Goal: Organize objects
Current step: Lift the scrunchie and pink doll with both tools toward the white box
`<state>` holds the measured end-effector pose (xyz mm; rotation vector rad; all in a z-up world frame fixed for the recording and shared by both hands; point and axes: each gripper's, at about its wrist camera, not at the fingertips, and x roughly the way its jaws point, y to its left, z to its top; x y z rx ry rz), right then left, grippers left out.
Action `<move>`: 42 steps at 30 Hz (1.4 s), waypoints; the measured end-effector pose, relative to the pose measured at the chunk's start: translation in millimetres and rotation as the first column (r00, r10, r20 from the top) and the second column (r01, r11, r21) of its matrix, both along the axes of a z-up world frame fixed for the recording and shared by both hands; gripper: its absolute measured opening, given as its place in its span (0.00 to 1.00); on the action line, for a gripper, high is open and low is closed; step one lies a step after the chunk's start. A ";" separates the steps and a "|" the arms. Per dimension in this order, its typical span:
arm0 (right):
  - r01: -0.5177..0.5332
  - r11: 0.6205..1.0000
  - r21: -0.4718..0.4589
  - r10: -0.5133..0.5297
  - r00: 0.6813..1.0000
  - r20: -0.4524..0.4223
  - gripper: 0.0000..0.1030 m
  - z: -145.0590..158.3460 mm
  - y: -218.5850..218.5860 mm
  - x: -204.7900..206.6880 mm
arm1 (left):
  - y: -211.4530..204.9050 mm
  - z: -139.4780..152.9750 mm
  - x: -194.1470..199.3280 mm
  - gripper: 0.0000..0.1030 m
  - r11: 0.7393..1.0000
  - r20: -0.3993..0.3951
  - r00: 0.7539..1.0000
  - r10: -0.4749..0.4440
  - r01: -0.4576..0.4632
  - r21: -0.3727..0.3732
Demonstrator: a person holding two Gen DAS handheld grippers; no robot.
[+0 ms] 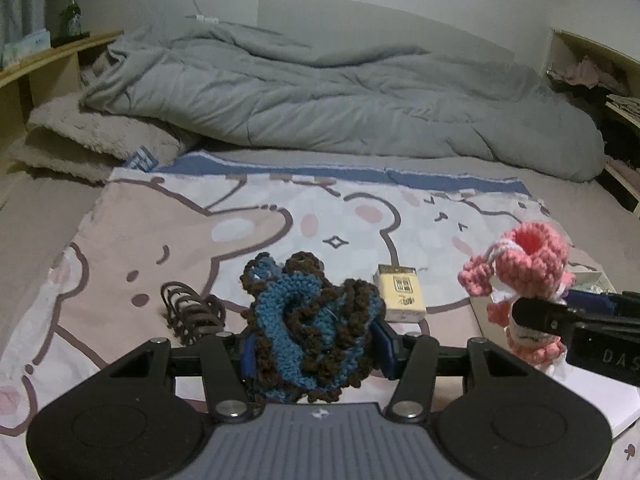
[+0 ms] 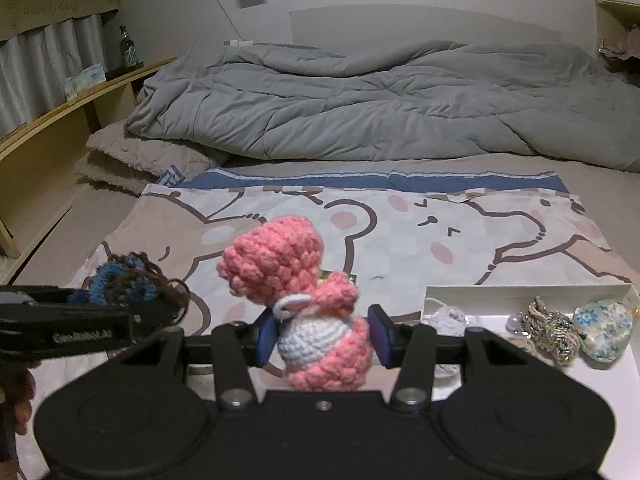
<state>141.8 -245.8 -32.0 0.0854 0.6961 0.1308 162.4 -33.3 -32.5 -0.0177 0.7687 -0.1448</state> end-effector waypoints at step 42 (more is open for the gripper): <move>0.379 0.923 -0.069 -0.382 0.924 -0.025 0.47 2.9 -196.1 -83.1 | -214.6 5.3 -35.5 0.53 0.908 0.055 0.912 -0.406 0.410 -0.083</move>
